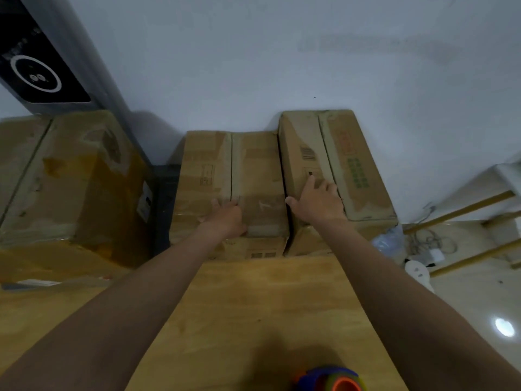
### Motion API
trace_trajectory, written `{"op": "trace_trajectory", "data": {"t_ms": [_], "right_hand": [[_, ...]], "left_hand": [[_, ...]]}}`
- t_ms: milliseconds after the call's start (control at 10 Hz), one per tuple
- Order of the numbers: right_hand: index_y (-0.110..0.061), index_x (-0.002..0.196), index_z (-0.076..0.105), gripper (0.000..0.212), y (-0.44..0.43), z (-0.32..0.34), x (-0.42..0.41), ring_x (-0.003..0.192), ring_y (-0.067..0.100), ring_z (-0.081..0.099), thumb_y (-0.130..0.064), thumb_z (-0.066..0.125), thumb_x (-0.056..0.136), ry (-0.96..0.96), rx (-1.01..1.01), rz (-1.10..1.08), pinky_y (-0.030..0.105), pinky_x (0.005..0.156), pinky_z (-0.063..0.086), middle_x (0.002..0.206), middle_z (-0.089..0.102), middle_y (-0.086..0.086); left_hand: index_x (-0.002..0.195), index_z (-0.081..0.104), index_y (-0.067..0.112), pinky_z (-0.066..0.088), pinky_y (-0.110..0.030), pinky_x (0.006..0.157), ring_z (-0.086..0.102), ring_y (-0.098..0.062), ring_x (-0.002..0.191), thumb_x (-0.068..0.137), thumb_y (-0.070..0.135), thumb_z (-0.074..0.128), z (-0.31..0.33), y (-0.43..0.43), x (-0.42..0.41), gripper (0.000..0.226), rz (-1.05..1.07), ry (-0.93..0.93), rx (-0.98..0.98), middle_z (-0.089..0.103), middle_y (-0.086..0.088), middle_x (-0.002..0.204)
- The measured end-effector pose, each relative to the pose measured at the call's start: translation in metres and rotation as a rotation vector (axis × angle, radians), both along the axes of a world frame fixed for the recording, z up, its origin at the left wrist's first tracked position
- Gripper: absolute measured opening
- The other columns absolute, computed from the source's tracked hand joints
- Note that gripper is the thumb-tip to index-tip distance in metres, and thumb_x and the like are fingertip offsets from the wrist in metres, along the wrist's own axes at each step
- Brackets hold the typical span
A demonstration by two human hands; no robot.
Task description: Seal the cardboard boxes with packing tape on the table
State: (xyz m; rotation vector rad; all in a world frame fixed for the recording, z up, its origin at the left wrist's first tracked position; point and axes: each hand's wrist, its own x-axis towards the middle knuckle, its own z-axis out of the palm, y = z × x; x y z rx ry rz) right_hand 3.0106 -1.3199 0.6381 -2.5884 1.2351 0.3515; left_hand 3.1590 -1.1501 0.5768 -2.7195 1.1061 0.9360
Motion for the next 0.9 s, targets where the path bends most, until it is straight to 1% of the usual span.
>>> {"op": "trace_trajectory", "data": {"t_ms": [100,200,300,400,500,600,700,800,900], "right_hand": [[-0.015,0.160,0.001,0.097,0.000,-0.010,-0.005,0.149,0.051,0.005,-0.063,0.052,0.093,-0.025,0.006,-0.020,0.058,0.119,0.020,0.160,0.004,0.036],[-0.016,0.158,0.009,0.095,0.000,-0.014,-0.004,0.146,0.053,0.009,-0.057,0.059,0.089,-0.067,0.002,-0.032,0.058,0.119,0.019,0.158,0.009,0.037],[-0.019,0.154,0.017,0.093,-0.004,-0.013,-0.006,0.145,0.051,0.014,-0.055,0.066,0.084,-0.126,0.041,-0.050,0.059,0.117,0.024,0.157,0.017,0.033],[-0.025,0.155,0.019,0.095,-0.010,-0.013,-0.012,0.146,0.044,0.017,-0.059,0.067,0.080,-0.171,0.074,-0.034,0.054,0.115,0.029,0.158,0.024,0.024],[-0.025,0.157,0.019,0.096,-0.009,-0.010,-0.019,0.149,0.040,0.014,-0.063,0.065,0.083,-0.171,0.112,-0.012,0.053,0.117,0.030,0.160,0.023,0.019],[-0.023,0.159,0.018,0.086,0.001,-0.006,-0.025,0.152,0.042,0.008,-0.059,0.057,0.092,-0.132,0.104,0.025,0.055,0.121,0.023,0.164,0.014,0.020],[-0.023,0.154,0.030,0.068,0.021,0.005,-0.032,0.150,0.040,0.015,-0.047,0.055,0.095,-0.088,0.099,0.041,0.056,0.117,0.030,0.164,0.017,0.015],[-0.018,0.141,0.046,0.051,0.049,0.013,-0.041,0.143,0.038,0.030,-0.036,0.058,0.095,-0.051,0.113,0.089,0.053,0.109,0.039,0.156,0.031,0.013],[-0.020,0.148,0.045,0.054,0.083,0.026,-0.054,0.133,0.029,0.047,-0.031,0.057,0.097,-0.053,0.160,0.139,0.044,0.105,0.045,0.149,0.047,0.006]], "left_hand": [[0.155,0.041,0.023,0.025,-0.062,0.117,0.023,-0.043,0.147,0.083,0.050,0.049,-0.015,-0.001,0.010,0.077,0.000,-0.023,-0.020,0.029,-0.001,0.164],[0.149,0.050,0.019,0.024,-0.054,0.120,0.022,-0.042,0.147,0.095,0.038,0.055,0.003,0.003,0.002,0.057,-0.028,-0.038,-0.066,0.025,-0.001,0.167],[0.149,0.049,0.019,0.026,-0.049,0.119,0.020,-0.041,0.146,0.101,0.033,0.055,0.007,0.008,-0.001,0.051,-0.032,-0.014,-0.075,0.022,0.000,0.168],[0.153,0.045,0.019,0.026,-0.050,0.119,0.017,-0.040,0.147,0.102,0.033,0.055,0.010,0.009,-0.004,0.055,-0.032,0.004,-0.091,0.023,0.000,0.168],[0.156,0.039,0.017,0.026,-0.049,0.122,0.018,-0.039,0.150,0.102,0.032,0.055,0.015,0.010,-0.010,0.058,-0.021,0.029,-0.088,0.024,-0.002,0.167],[0.153,0.045,0.013,0.042,-0.042,0.113,0.042,-0.030,0.139,0.104,0.031,0.054,0.023,0.020,-0.013,0.053,-0.035,0.082,-0.037,0.042,-0.006,0.156],[0.149,0.051,0.013,0.047,-0.037,0.106,0.053,-0.026,0.128,0.105,0.032,0.049,0.045,0.041,-0.020,0.047,-0.070,0.128,0.043,0.053,-0.006,0.145],[0.153,0.045,0.020,0.037,-0.039,0.116,0.044,-0.025,0.140,0.106,0.037,0.050,0.054,0.073,-0.029,0.051,-0.130,0.189,0.140,0.044,0.000,0.154],[0.151,0.048,0.028,0.041,-0.040,0.114,0.047,-0.022,0.136,0.103,0.040,0.053,0.054,0.113,-0.034,0.051,-0.209,0.207,0.167,0.046,0.002,0.154]]}}
